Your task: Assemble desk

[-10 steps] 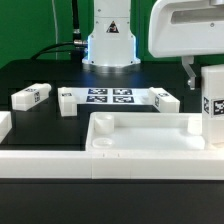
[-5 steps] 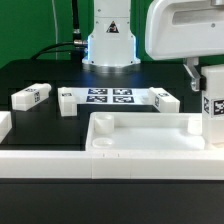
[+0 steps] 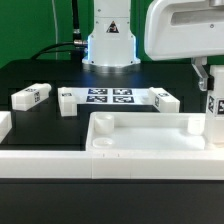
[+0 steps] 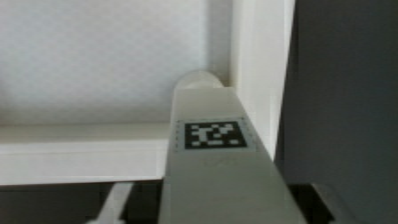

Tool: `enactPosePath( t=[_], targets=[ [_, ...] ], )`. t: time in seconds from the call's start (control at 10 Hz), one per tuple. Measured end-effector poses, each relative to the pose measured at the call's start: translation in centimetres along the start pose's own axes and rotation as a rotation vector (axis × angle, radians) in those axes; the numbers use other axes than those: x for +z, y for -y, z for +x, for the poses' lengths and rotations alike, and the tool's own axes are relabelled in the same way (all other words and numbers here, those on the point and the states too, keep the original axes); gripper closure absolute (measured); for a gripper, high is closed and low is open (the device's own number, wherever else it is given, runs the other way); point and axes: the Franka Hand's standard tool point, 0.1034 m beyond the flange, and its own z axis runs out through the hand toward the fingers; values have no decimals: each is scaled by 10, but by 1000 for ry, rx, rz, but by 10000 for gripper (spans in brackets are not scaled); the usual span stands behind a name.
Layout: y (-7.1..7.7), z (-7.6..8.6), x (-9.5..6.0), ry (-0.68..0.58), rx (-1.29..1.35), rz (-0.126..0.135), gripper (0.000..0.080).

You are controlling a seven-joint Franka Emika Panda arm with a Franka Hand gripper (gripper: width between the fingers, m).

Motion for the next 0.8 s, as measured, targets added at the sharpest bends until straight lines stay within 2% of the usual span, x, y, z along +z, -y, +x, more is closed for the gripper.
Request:
enactPosePath(
  t=[0.1, 0.8],
  targets=[
    [0, 0, 0, -1, 38, 0, 511],
    [-1, 0, 1, -16, 787, 11, 509]
  ],
)
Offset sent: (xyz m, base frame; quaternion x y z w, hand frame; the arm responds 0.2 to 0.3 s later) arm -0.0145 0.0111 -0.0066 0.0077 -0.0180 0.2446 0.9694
